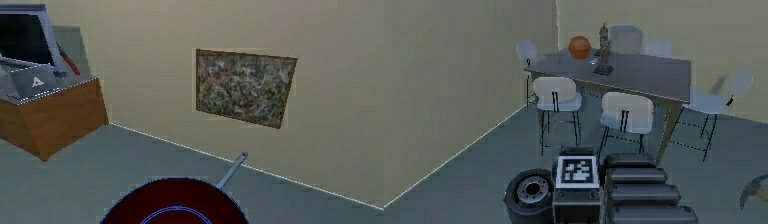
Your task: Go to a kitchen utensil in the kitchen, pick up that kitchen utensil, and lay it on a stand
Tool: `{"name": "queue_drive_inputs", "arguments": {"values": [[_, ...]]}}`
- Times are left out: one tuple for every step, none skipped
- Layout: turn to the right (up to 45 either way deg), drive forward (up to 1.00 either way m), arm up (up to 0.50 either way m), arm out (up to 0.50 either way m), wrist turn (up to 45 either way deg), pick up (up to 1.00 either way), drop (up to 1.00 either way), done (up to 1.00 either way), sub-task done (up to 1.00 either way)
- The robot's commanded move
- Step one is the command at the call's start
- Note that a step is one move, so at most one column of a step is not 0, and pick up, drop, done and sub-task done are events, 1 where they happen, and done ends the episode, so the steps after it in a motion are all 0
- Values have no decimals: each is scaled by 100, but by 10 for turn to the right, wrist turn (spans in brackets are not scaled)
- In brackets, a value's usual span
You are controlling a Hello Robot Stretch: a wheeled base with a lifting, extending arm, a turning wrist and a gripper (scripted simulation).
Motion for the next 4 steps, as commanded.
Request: {"name": "queue_drive_inputs", "arguments": {"values": [[60, 0, 0, 0, 0, 0, 0, 0, 0], [0, 10, 0, 0, 0, 0, 0, 0, 0], [-210, 0, 0, 0, 0, 0, 0, 0, 0], [0, 25, 0, 0, 0, 0, 0, 0, 0]]}}
